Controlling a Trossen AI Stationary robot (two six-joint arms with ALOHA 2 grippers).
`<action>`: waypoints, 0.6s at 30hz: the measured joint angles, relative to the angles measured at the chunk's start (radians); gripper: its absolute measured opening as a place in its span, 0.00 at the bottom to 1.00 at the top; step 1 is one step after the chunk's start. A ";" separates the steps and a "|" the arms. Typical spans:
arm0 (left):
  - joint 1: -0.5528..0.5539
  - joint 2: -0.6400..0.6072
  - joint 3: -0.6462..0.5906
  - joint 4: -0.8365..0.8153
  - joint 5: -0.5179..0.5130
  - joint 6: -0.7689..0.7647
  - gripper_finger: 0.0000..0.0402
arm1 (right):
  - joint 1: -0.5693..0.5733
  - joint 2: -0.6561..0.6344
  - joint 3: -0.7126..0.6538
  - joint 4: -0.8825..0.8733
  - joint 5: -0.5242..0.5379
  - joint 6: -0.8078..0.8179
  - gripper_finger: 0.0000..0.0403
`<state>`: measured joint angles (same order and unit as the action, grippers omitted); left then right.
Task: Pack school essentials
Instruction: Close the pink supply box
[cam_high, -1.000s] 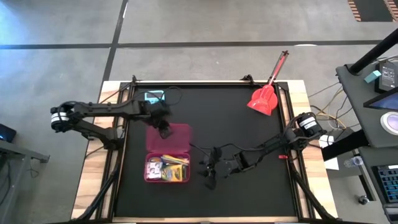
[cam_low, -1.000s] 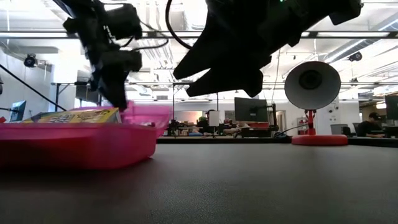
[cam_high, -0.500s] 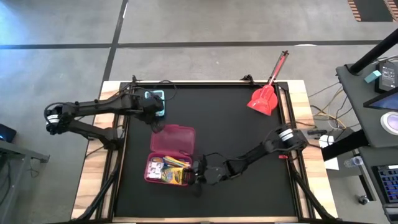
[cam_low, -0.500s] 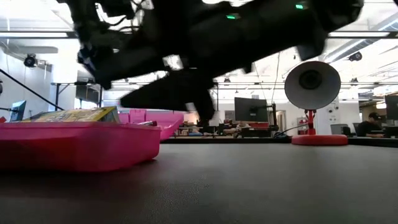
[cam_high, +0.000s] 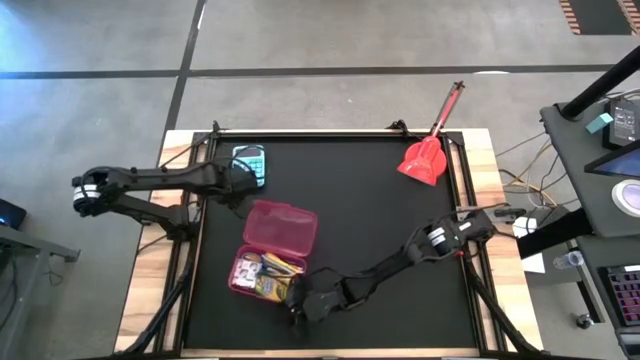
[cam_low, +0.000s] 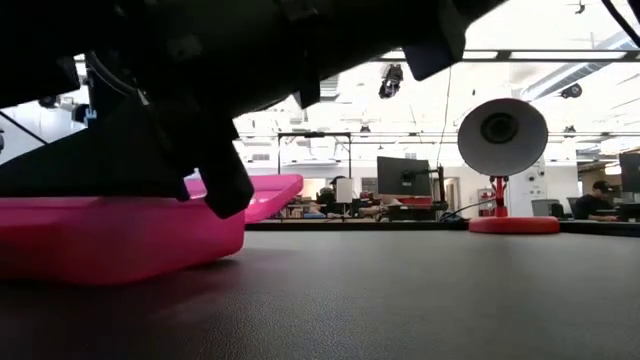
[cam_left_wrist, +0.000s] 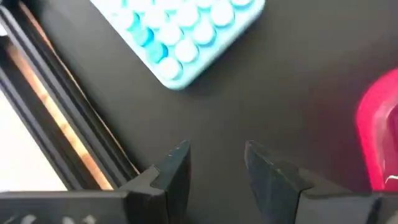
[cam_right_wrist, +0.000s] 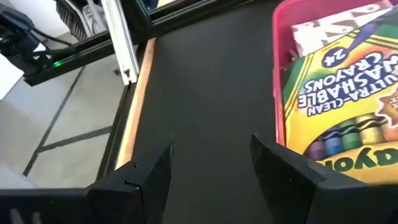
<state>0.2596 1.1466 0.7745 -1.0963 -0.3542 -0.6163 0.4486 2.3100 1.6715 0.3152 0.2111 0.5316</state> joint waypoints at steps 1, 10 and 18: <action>0.000 0.006 -0.010 0.008 0.006 -0.001 0.33 | 0.003 0.001 0.010 -0.020 0.001 0.000 0.51; -0.011 0.044 -0.118 0.282 0.231 0.034 0.33 | 0.017 -0.001 0.045 -0.141 0.003 0.008 0.51; -0.014 0.033 -0.103 0.338 0.280 0.073 0.33 | 0.005 -0.026 0.047 -0.308 0.040 0.010 0.51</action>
<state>0.2455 1.1799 0.6711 -0.7585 -0.0745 -0.5430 0.4531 2.2844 1.7184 0.0071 0.2513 0.5418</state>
